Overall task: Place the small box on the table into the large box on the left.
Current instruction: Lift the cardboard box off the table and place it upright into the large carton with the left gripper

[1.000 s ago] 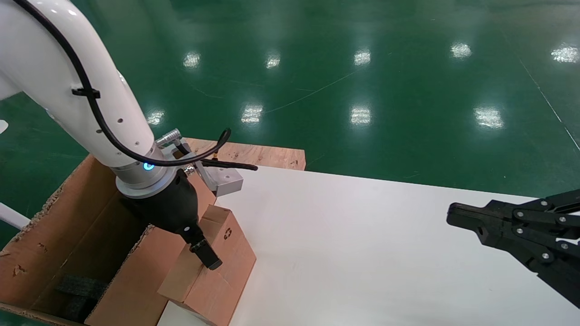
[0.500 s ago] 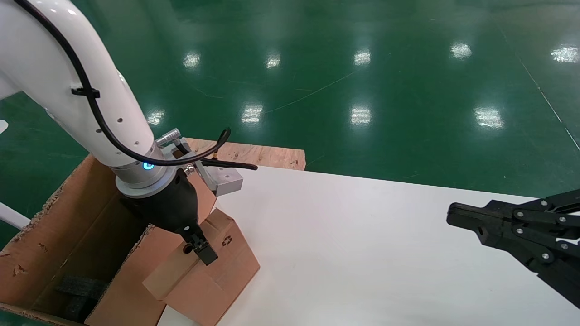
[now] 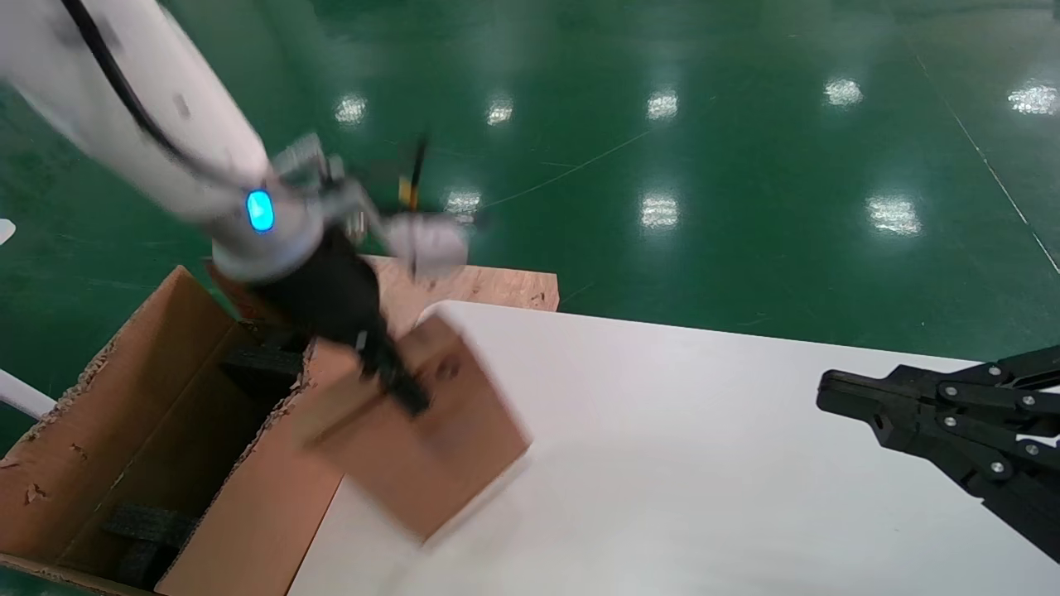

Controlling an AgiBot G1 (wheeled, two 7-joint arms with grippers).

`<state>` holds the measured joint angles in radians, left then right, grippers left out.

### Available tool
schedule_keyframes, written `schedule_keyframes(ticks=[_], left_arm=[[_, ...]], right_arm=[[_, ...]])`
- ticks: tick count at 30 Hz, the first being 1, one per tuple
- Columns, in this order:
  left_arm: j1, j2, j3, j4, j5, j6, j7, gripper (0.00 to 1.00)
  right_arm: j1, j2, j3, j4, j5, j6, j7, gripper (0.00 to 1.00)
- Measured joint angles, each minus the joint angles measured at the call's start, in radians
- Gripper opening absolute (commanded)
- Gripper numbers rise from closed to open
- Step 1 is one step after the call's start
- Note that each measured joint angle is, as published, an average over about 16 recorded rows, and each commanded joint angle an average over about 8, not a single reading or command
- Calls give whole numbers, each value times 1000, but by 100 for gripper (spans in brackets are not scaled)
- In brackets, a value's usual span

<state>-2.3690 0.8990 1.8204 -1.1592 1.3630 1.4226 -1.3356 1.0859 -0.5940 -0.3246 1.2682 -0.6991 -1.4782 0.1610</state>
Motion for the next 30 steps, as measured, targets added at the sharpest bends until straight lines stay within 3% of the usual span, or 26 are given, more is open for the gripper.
schedule_keyframes(ticks=[10, 19, 30], left_arm=[[-144, 34, -74, 383, 23, -25, 270, 0], [-226, 39, -53, 647, 92, 34, 496, 0], [-248, 1, 19, 839, 175, 133, 619, 0]], right_arm=[[0, 0, 0, 0, 0, 0, 0, 0], [0, 0, 0, 0, 0, 0, 0, 0], [0, 0, -1, 0, 0, 0, 0, 0]])
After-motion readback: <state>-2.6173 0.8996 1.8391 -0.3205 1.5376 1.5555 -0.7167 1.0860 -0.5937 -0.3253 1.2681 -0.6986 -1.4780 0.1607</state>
